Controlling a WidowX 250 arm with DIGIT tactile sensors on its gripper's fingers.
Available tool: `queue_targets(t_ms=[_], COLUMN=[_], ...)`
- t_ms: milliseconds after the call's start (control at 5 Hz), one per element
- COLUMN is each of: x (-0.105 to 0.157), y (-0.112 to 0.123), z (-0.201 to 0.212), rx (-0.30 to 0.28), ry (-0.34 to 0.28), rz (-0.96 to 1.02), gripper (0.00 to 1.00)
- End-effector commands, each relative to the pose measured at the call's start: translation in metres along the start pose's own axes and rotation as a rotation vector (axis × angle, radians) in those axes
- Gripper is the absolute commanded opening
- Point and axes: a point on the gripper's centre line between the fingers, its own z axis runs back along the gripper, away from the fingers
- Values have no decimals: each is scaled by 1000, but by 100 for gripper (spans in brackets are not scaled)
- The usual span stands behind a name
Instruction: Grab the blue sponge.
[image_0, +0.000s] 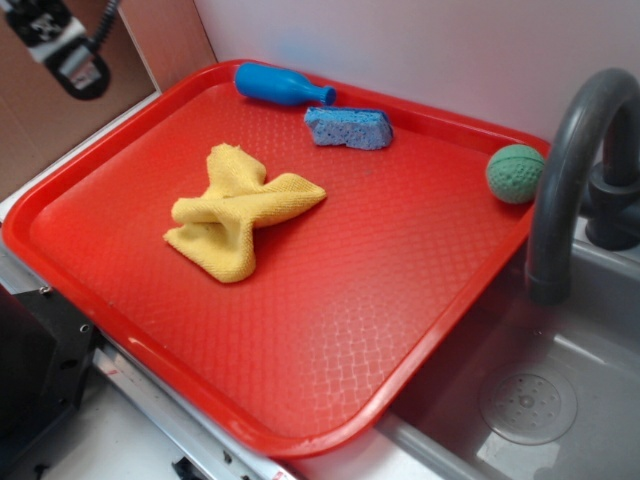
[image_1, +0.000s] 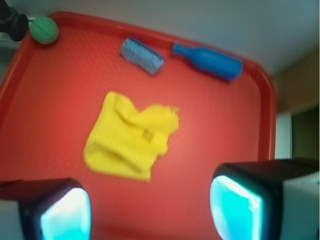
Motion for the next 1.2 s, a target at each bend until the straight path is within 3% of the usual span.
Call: queue_targets(t_ms=[0, 200, 600, 1000], x=[71, 101, 129, 130], y=[-2, -1, 1, -7], z=[-61, -96, -141, -168], rx=[-5, -93, -102, -163], ry=[-127, -149, -85, -49], rz=[-321, -430, -487, -558], gripper=[100, 100, 100, 100])
